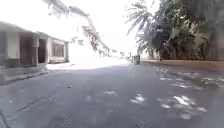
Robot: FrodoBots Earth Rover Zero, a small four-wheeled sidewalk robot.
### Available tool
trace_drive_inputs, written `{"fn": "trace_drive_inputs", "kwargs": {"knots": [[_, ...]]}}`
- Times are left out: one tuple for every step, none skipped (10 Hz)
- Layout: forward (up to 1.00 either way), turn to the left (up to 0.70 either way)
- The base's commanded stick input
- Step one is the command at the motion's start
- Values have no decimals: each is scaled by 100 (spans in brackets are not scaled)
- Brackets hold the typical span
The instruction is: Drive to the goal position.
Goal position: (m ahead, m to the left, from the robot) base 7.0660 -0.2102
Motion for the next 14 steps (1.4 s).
{"fn": "trace_drive_inputs", "kwargs": {"knots": [[100,-18],[100,12],[100,12],[100,12],[100,12],[100,12],[100,12],[100,12],[100,12],[100,12],[100,12],[100,12],[100,-18],[100,-28]]}}
